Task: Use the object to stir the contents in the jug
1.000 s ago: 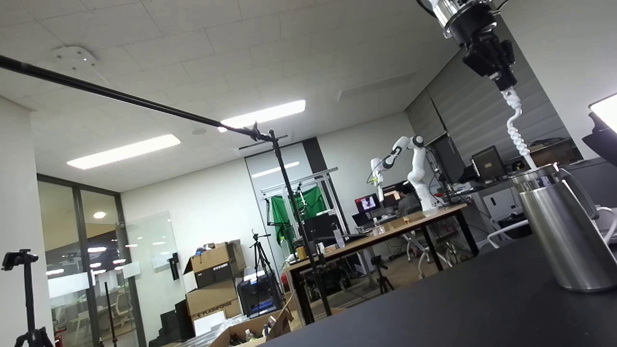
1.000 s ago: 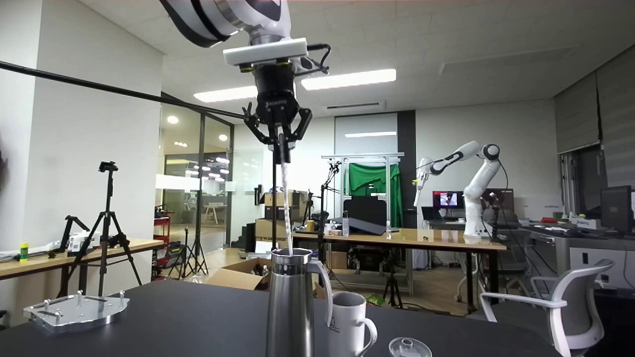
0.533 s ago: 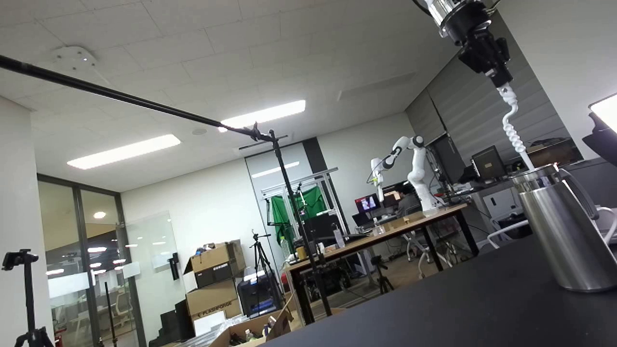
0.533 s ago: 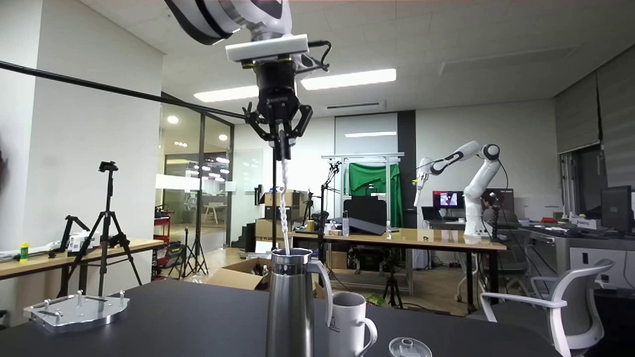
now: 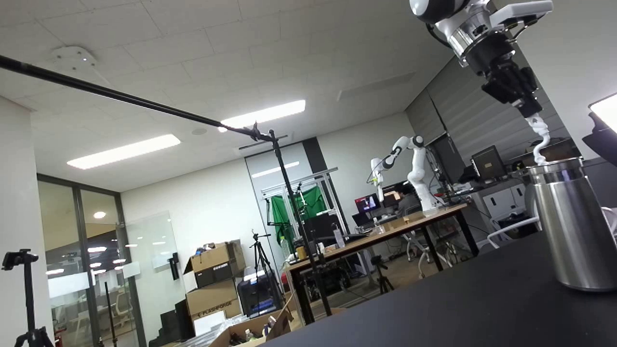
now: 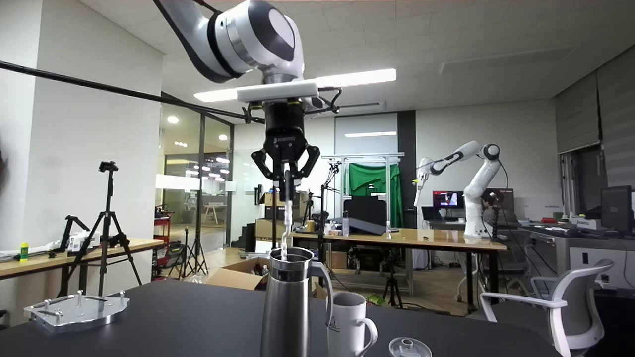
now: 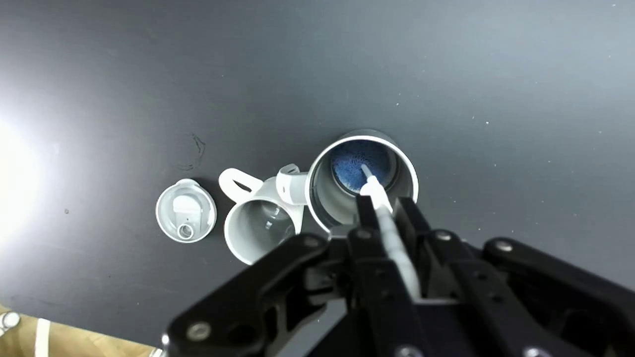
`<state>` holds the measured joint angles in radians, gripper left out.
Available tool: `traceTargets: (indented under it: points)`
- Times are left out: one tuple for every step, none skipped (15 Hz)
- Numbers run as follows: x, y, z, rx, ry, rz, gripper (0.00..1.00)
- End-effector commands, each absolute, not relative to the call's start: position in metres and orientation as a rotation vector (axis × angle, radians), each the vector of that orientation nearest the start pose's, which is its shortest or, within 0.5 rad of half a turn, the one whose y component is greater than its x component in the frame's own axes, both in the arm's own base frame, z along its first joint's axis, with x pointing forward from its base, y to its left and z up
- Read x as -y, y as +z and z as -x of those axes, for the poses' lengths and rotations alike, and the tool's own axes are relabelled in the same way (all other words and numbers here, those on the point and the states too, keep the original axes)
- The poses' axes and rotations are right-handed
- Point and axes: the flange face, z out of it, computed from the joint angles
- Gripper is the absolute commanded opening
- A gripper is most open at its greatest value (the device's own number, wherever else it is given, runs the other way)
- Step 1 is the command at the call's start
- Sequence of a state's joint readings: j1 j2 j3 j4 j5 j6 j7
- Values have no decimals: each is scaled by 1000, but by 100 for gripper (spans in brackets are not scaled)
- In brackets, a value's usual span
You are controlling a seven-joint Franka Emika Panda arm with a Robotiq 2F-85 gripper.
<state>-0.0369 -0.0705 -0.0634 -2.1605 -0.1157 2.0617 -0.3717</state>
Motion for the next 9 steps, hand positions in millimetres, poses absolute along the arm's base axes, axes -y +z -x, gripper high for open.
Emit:
traceTargets:
  points:
    - [66,407,-516,485,114,3188,4]
    - [66,404,-516,486,117,3187,4]
    - [66,403,-516,486,111,3184,4]
    - [65,403,-517,489,104,3183,4]
    - [63,403,-517,493,95,3182,4]
    - [60,404,-517,501,86,3182,4]
    - [56,405,-518,508,75,3185,4]
    - [52,405,-519,517,62,3193,4]
    - [48,405,-521,534,40,3203,4]
